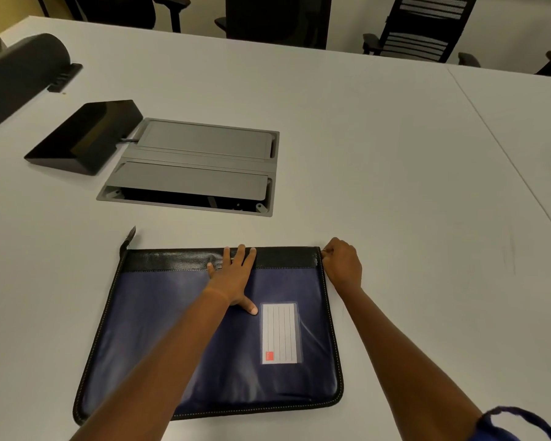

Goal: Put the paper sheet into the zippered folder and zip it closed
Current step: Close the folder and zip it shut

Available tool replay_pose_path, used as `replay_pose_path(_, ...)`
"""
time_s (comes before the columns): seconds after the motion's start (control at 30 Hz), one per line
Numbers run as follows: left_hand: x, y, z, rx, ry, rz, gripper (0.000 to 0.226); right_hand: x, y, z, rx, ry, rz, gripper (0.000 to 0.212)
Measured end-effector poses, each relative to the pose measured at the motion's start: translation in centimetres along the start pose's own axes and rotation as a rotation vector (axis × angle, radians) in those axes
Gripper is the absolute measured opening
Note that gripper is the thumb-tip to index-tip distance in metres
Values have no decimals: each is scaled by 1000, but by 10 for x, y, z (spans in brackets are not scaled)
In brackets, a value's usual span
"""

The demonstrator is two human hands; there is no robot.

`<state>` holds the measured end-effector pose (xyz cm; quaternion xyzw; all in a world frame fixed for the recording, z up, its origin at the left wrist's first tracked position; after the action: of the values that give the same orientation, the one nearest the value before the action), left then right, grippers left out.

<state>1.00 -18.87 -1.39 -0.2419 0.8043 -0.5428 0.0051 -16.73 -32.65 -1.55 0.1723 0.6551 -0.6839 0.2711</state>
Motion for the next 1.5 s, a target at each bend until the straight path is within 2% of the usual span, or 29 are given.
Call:
replay_pose_path(0.17,3,-2,-3,22,-2,11,124,9,2,3,-52,268,155,18)
replay_pose_path(0.27,3,-2,-6,51,8,-13,121,9,-4,-3,-82,337,261,32)
replay_pose_path(0.33,-2,2,-12,87,33,-35,113,12,-9,-14,-119,366,298,36)
replay_pose_path(0.43,-12,16,-30,188,61,-18,89,17,-13,-38,-158,346,299,23)
replay_pose_path(0.57,-23,37,-62,341,71,52,117,23,-20,-74,-141,291,280,23)
replay_pose_path(0.73,-44,43,-85,403,2,42,121,32,-29,-110,-125,311,267,25)
replay_pose_path(0.93,-79,35,-108,408,-165,81,131,38,-41,-147,-85,356,279,27)
replay_pose_path(1.0,-90,33,-119,398,-203,51,120,41,-44,-160,-79,375,277,28)
replay_pose_path(1.07,-102,34,-129,419,-257,18,79,43,-49,-171,-72,398,285,29)
replay_pose_path(1.1,-108,34,-134,432,-299,-5,68,44,-51,-177,-70,403,287,28)
replay_pose_path(1.2,-118,29,-143,442,-434,-115,73,49,-56,-191,-68,428,291,26)
replay_pose_path(1.37,-120,16,-148,472,-602,-320,82,55,-58,-204,-113,593,391,24)
replay_pose_path(1.47,-128,6,-152,489,-646,-355,72,52,-60,-203,-96,596,412,9)
replay_pose_path(1.5,-132,2,-153,499,-669,-405,66,50,-61,-202,-87,587,405,13)
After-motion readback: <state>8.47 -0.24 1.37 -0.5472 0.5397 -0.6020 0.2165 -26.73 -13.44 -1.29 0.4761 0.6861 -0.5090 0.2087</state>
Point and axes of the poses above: each hand's wrist, its own z-axis towards the middle knuckle, its own y-axis out of the palm, x = y × z, the point moved 5 cm from there along z, towards the middle knuckle, and after that the axes turned 13 degrees about x, right-handed, at the moved point
